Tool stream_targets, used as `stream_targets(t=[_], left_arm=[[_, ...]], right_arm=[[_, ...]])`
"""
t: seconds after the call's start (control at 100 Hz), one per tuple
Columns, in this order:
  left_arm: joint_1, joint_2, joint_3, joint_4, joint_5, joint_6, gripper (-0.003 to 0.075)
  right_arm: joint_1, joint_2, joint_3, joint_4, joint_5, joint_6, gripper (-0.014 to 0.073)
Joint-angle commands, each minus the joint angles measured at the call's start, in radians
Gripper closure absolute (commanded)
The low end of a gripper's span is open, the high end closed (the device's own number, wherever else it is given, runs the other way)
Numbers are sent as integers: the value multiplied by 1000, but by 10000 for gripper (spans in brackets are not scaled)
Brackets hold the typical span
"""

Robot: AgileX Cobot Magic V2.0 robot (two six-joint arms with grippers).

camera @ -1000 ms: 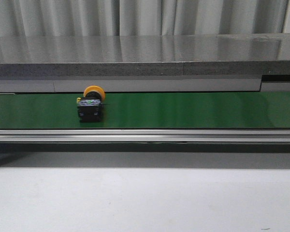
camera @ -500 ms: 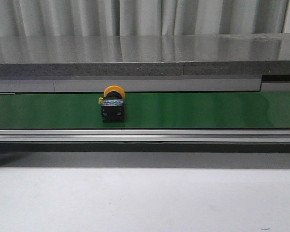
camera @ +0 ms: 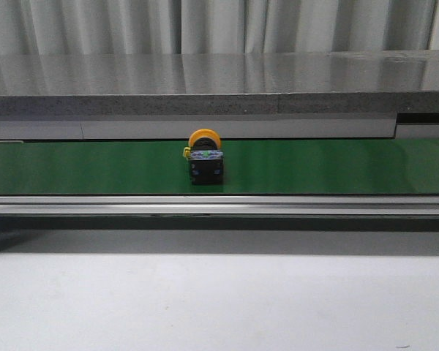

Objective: Move button from left to right
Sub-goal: 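Raise the left gripper while the belt carries the button toward the right arm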

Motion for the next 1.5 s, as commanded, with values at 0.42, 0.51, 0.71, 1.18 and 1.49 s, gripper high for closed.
stream_targets(t=[0.42,0.51,0.71,1.18,1.49], left_arm=[[-3,8,-30,-3,-81,-11,715],[-3,8,-30,-3,-81,-11,715],[-3,8,-30,-3,-81,-11,715],[-3,8,-30,-3,-81,-11,715],[-3,8,-30,-3,-81,-11,715]], right_arm=[[0,296,-405,-7,225,3,662],[0,385,-493,-7,297,3,662],[0,597,-657,-7,438,3,662],[0,954,-856,47,586,3,662],[0,979,-856,57,586,3,559]])
